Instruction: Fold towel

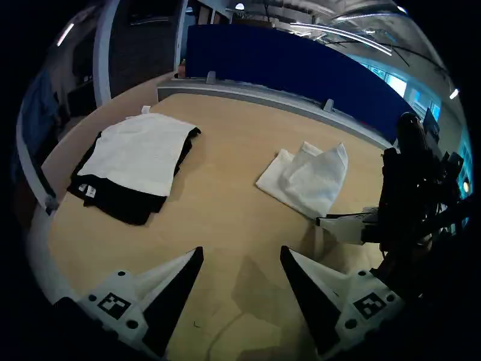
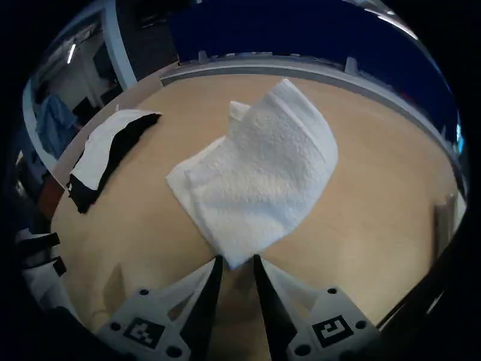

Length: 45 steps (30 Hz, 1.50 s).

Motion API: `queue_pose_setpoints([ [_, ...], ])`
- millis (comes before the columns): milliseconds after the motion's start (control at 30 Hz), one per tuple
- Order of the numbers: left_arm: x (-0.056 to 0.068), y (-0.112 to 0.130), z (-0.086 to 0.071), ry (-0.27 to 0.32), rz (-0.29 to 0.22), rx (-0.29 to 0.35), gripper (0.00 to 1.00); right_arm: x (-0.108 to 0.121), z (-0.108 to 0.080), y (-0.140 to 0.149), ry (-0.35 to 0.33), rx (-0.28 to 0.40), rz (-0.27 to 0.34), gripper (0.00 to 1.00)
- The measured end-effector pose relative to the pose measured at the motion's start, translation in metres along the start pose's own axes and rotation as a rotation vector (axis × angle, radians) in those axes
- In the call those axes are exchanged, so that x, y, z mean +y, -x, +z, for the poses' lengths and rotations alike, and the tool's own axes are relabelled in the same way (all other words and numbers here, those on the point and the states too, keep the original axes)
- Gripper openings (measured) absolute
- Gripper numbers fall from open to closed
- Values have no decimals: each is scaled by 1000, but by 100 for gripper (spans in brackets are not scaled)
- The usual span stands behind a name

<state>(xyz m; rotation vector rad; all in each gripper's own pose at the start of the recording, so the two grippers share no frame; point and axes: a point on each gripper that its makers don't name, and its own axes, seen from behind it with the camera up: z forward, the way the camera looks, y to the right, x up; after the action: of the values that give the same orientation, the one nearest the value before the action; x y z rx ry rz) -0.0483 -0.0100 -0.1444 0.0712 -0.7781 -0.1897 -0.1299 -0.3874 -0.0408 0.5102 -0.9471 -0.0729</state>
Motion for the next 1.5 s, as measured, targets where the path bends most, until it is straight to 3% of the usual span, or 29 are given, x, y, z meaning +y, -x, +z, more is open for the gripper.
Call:
queue_pose_setpoints([
  [567, -1, 2, -1, -3, -2, -1, 95, 2, -1, 1, -2, 1, -3, 11],
  [1067, 2, 0, -4, 2, -1, 3, 95, -1, -6, -6, -38, 19, -62, 5],
  [1267, 4, -5, -5, 6, -3, 12, 95, 3, -17, -18, -44, 33, -123, 5],
  [1500, 5, -13, -5, 12, -8, 31, 95, 17, -37, -43, -22, 57, -270, 4],
])
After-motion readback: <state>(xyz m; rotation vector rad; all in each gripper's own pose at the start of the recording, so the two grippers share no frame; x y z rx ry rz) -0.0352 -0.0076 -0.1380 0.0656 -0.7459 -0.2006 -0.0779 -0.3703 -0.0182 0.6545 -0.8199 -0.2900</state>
